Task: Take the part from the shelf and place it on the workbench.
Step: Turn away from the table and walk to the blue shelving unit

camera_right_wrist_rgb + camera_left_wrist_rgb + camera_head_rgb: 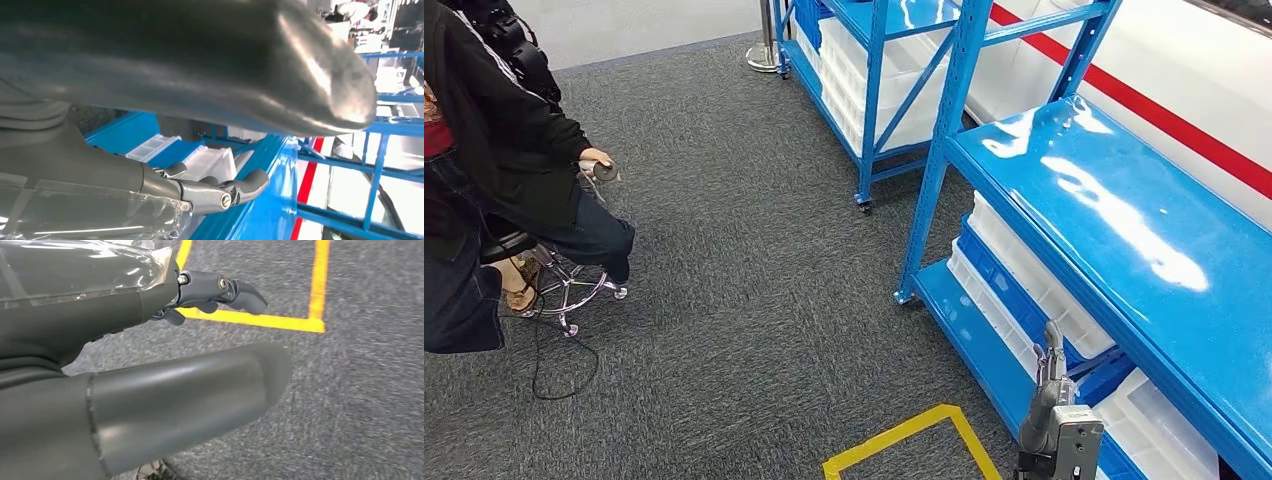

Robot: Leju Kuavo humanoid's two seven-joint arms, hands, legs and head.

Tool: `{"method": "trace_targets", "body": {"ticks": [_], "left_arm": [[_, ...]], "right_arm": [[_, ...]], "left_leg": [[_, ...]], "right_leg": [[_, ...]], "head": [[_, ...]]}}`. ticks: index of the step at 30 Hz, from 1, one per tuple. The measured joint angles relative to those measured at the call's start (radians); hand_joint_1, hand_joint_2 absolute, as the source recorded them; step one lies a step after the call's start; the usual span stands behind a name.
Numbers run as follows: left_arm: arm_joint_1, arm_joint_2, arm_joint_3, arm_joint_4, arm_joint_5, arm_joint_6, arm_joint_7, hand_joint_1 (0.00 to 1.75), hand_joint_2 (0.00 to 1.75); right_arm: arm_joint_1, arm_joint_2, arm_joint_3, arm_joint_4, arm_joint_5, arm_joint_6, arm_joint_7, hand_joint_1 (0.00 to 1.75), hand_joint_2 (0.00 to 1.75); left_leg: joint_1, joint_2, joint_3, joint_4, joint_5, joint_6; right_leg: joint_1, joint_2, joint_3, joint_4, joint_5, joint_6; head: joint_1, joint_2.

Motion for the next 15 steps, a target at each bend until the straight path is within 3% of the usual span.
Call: {"method": "trace_targets", "body": {"ticks": [1, 3, 5, 6, 9, 12, 14, 15], "left_arm": [[-0.001, -0.001, 0.000, 0.000, 0.000, 0.002, 0.001, 0.00, 0.00], [-0.001, -0.001, 0.002, 0.000, 0.000, 0.006, 0.001, 0.00, 0.00], [-0.001, -0.002, 0.005, 0.000, 0.001, 0.007, 0.002, 0.00, 0.00], [-0.001, -0.002, 0.007, 0.000, 0.001, 0.008, 0.002, 0.00, 0.00], [-0.001, -0.004, 0.009, 0.000, 0.001, 0.008, 0.003, 0.00, 0.00], [-0.001, -0.004, 0.009, 0.000, 0.001, 0.008, 0.003, 0.00, 0.00], [-0.001, -0.004, 0.010, 0.000, 0.001, 0.008, 0.003, 0.00, 0.00], [-0.001, -0.004, 0.011, -0.001, 0.002, 0.009, 0.003, 0.00, 0.00]], "right_arm": [[-0.003, 0.000, -0.002, 0.000, 0.000, 0.000, 0.000, 0.00, 0.00], [-0.011, 0.000, -0.003, 0.000, 0.001, 0.000, 0.000, 0.00, 0.00], [-0.013, 0.000, -0.003, 0.000, 0.002, 0.000, 0.000, 0.00, 0.00], [-0.013, 0.000, -0.004, 0.000, 0.002, 0.000, 0.000, 0.00, 0.00], [-0.014, 0.000, -0.006, 0.001, 0.002, 0.000, 0.000, 0.00, 0.00], [-0.014, 0.000, -0.006, 0.001, 0.001, 0.000, 0.000, 0.00, 0.00], [-0.015, 0.000, -0.008, 0.001, -0.002, -0.001, 0.000, 0.00, 0.00], [-0.016, 0.000, -0.011, 0.000, -0.002, -0.004, 0.000, 0.00, 0.00]], "left_leg": [[0.001, 0.014, 0.001, -0.006, 0.005, 0.008], [0.000, 0.043, 0.001, -0.011, 0.008, 0.015], [-0.002, 0.072, -0.002, -0.011, 0.007, 0.015], [-0.003, 0.086, -0.002, -0.011, 0.007, 0.014], [-0.001, 0.112, 0.000, -0.011, 0.004, 0.009], [-0.001, 0.114, 0.000, -0.010, 0.003, 0.009], [-0.002, 0.123, 0.004, -0.009, 0.000, 0.004], [-0.004, 0.134, 0.010, -0.008, -0.005, -0.004]], "right_leg": [[0.001, -0.026, -0.018, 0.034, -0.018, -0.001], [0.000, -0.084, -0.080, 0.157, -0.077, -0.007], [-0.005, -0.101, -0.133, 0.266, -0.116, -0.001], [-0.008, -0.105, -0.134, 0.272, -0.114, 0.008], [-0.016, -0.118, -0.077, 0.169, -0.071, 0.033], [-0.017, -0.121, -0.066, 0.148, -0.063, 0.035], [-0.021, -0.158, -0.022, 0.068, -0.041, 0.041], [-0.019, -0.176, -0.001, 0.028, -0.027, 0.037]], "head": [[0.002, 0.000], [0.004, 0.000], [0.004, 0.000], [0.005, 0.000], [0.005, 0.000], [0.005, 0.000], [0.005, 0.000], [0.005, 0.000]]}}
